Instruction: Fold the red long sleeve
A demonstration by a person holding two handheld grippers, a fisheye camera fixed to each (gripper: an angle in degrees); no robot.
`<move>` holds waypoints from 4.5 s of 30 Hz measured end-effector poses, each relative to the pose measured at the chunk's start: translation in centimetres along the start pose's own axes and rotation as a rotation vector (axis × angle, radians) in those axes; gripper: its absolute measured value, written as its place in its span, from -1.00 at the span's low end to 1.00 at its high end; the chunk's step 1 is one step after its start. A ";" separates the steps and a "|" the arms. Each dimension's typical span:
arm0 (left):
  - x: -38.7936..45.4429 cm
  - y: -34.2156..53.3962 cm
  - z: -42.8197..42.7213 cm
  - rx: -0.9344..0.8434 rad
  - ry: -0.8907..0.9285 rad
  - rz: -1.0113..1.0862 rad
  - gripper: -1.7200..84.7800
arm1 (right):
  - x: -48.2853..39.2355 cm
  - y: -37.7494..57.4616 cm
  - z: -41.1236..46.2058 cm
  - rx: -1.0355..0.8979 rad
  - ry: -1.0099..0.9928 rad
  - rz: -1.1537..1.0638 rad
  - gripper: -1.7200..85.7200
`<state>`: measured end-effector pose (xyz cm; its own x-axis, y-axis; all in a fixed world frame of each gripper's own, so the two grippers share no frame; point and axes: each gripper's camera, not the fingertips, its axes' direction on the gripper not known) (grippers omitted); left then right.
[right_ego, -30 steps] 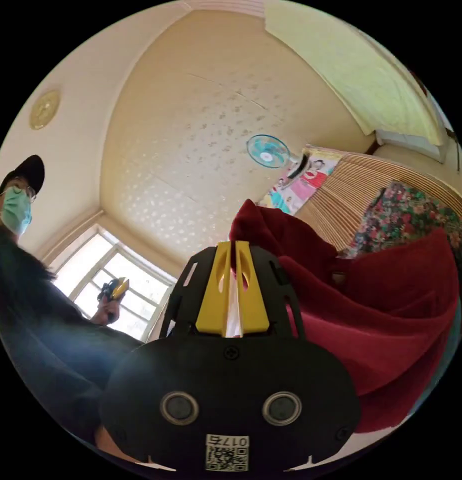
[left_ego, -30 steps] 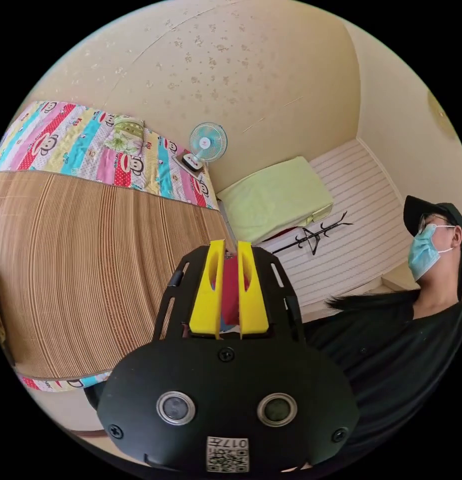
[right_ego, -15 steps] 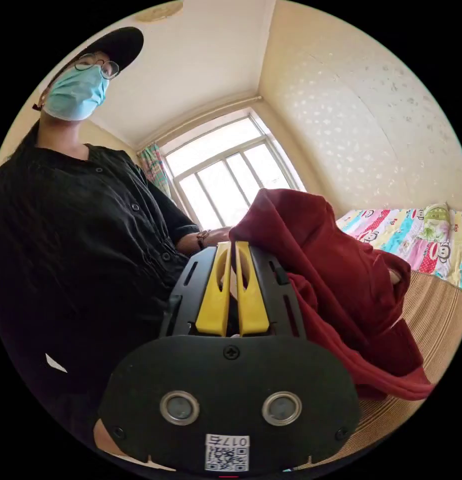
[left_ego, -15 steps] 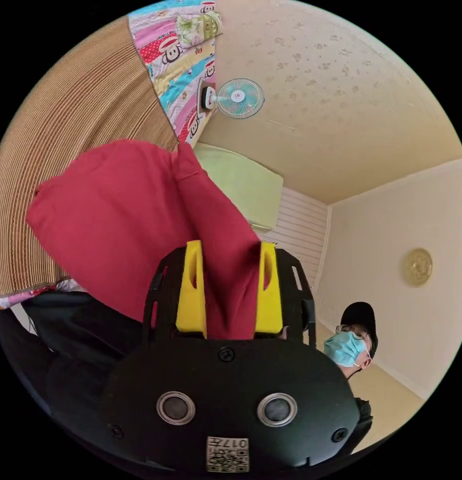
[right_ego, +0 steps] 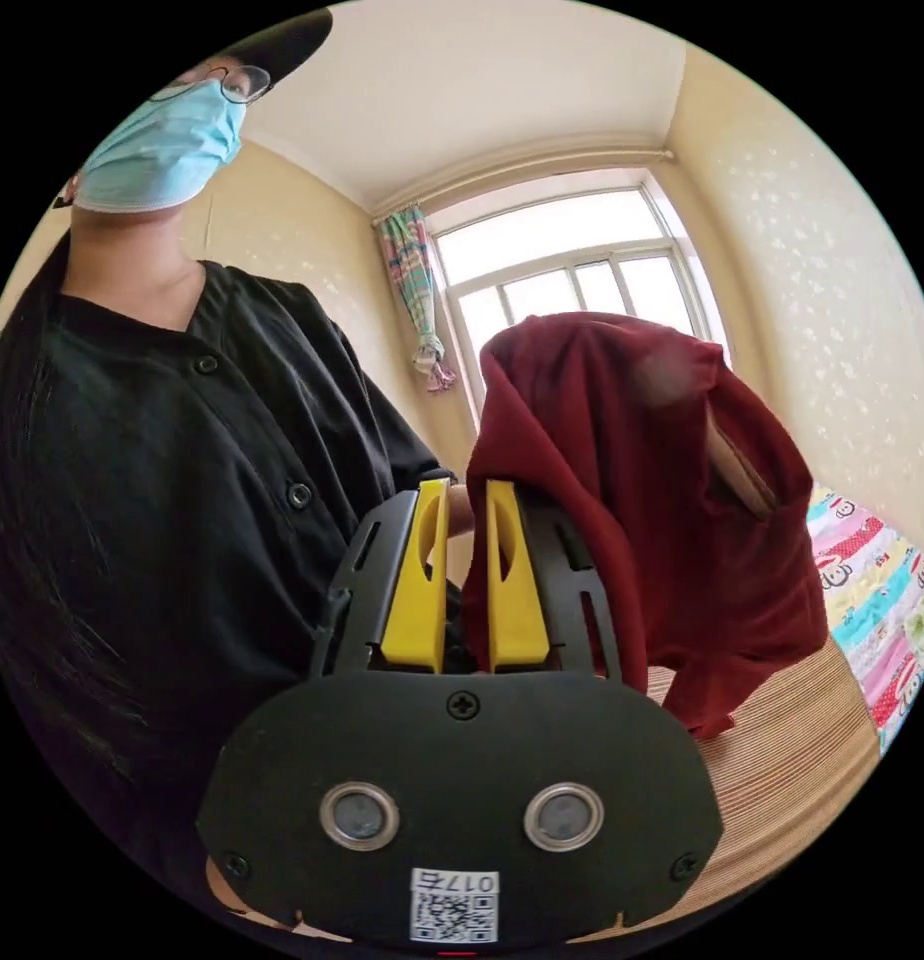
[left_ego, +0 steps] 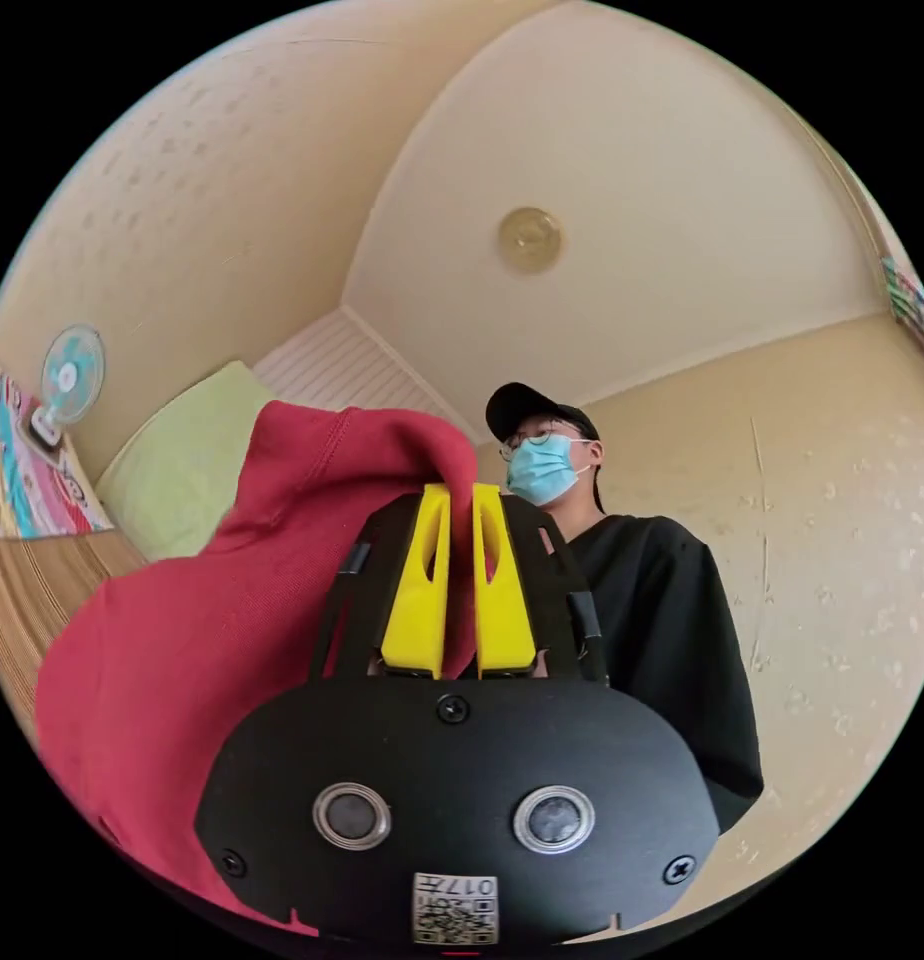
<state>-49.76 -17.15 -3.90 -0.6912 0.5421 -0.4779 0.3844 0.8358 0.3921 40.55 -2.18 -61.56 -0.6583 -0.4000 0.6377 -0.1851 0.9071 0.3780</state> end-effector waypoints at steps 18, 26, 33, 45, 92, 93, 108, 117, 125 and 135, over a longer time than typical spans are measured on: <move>12.6 4.6 1.7 -0.042 -0.091 0.116 -0.86 | -3.0 0.1 8.6 0.072 0.919 0.138 -0.88; 12.6 10.6 5.4 -0.268 -0.693 -0.106 -0.85 | -12.4 -6.5 13.7 0.276 1.214 -0.150 -0.88; 6.9 14.0 14.0 -0.472 -0.779 -0.178 -0.71 | -16.3 -9.4 18.2 0.332 1.404 -0.391 -0.88; 6.6 13.1 24.6 -0.569 -0.860 -0.046 -0.64 | -16.4 -13.3 15.5 0.439 1.625 -0.267 -0.88; -33.5 23.9 -13.0 -0.799 -1.392 -1.092 -0.92 | 48.7 17.0 -12.7 -1.169 0.831 0.941 -0.80; -34.8 24.6 -13.2 -0.834 -1.383 -1.098 -0.93 | 49.2 17.9 -13.8 -1.186 0.823 0.970 -0.79; -26.8 32.9 -16.6 -0.995 -1.417 -1.464 -0.98 | 37.7 19.0 -42.4 0.123 0.568 1.955 -0.67; -19.6 28.6 -21.4 -0.430 -1.440 -1.608 -0.97 | 41.5 18.9 -59.3 0.331 0.749 2.034 -0.92; -20.0 20.9 -18.9 -0.514 -1.373 -1.305 -0.97 | 47.7 -0.4 -64.0 -0.329 0.896 1.370 -0.89; -20.2 15.6 -15.4 -0.460 -1.257 -1.163 -0.96 | 40.0 12.8 -53.5 -0.262 0.767 1.963 -0.68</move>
<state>-39.26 -16.42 23.99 0.4709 -0.3391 -0.8144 -0.2554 0.8312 -0.4937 50.89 -13.52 4.72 0.5489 0.7895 0.2746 0.3280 0.0987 -0.9395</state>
